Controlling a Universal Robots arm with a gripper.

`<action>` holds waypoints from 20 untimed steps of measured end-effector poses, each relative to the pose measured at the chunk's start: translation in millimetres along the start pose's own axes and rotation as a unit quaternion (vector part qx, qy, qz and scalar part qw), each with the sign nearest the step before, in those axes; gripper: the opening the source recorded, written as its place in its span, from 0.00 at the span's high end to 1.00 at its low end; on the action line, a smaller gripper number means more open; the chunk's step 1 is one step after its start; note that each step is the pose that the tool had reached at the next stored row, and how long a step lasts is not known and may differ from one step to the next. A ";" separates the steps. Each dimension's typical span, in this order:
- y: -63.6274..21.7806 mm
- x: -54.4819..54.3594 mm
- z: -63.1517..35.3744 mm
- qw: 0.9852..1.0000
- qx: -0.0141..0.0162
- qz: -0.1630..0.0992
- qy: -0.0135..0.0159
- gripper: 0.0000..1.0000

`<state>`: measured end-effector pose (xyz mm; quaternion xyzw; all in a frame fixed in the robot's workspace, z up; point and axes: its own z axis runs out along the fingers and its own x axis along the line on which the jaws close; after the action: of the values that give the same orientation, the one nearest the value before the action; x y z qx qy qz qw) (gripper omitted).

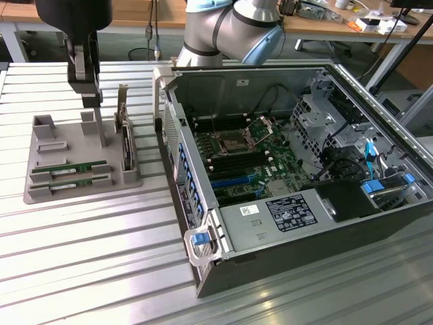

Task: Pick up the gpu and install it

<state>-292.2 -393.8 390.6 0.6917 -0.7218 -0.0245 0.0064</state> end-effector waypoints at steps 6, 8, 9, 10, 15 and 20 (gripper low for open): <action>4.2 -2.5 0.4 1.000 0.000 0.003 0.000 0.90; 4.2 -2.5 0.4 1.000 0.000 0.003 0.000 0.90; 4.2 -2.5 0.4 1.000 0.000 0.003 0.000 0.90; 4.2 -2.5 0.4 1.000 0.000 0.003 0.000 0.90; 4.2 -2.5 0.4 1.000 0.000 0.003 0.000 0.77; 4.2 -2.5 0.5 1.000 0.000 0.003 0.000 0.70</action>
<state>-296.4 -391.1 390.3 0.6894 -0.7240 -0.0245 0.0065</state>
